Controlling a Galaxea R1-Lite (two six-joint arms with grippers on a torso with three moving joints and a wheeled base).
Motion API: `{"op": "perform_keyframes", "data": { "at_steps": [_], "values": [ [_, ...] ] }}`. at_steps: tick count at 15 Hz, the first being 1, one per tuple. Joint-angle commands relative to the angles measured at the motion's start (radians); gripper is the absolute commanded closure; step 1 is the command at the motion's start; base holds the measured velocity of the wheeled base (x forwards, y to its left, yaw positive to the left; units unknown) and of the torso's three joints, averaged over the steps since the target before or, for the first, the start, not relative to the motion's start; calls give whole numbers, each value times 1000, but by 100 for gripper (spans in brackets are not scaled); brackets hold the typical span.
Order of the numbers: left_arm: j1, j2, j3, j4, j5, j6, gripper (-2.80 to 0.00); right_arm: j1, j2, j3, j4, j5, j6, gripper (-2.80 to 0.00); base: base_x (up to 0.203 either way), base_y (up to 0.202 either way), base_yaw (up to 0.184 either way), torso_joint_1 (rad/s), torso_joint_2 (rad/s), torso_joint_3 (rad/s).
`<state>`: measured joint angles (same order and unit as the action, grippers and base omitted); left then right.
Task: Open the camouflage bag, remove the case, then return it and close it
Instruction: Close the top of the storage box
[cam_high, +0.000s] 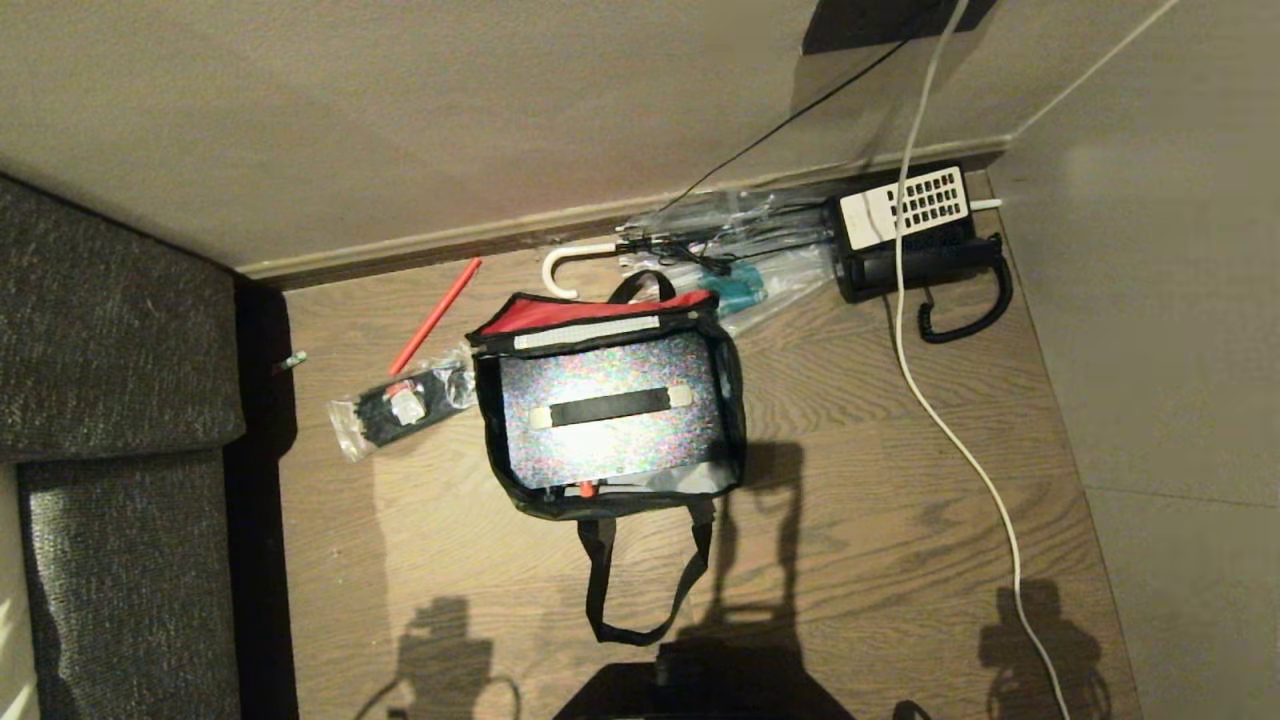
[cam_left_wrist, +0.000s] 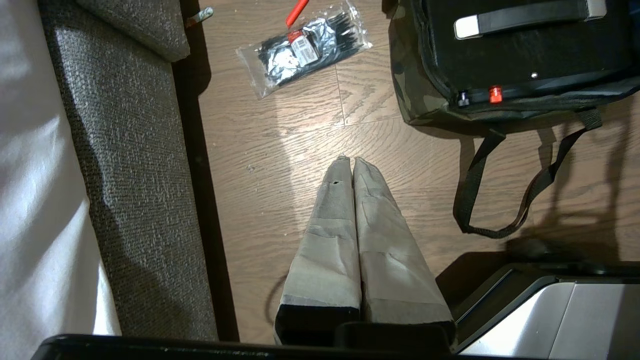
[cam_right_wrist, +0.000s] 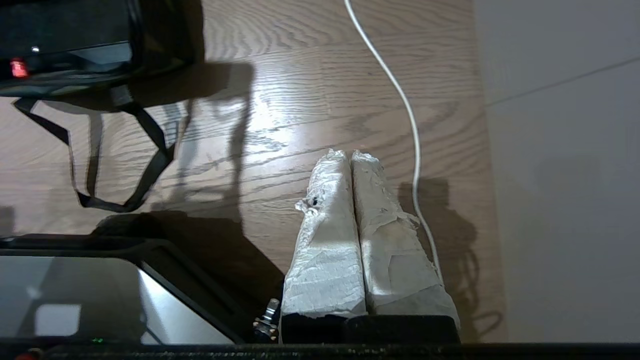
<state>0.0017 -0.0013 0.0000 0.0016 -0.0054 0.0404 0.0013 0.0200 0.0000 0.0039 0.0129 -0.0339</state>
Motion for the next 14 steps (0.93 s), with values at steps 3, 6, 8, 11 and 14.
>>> {"op": "perform_keyframes", "data": {
  "at_steps": [3,6,8,11,14],
  "values": [
    [0,1,2,0,1,1,0,0,1,0,2,-1,3,0,0,0,0,0,0,0],
    [0,1,2,0,1,0,0,0,1,2,1,1,3,0,2,-8,146,5,4,3],
    [0,1,2,0,1,0,0,0,1,2,1,1,3,0,0,-13,216,2,5,1],
    [0,1,2,0,-1,0,0,0,1,2,1,1,2,0,0,-8,163,2,4,2],
    [0,1,2,0,1,0,0,0,1,2,1,1,3,0,-1,-1,26,1,1,1]
  ]
}}
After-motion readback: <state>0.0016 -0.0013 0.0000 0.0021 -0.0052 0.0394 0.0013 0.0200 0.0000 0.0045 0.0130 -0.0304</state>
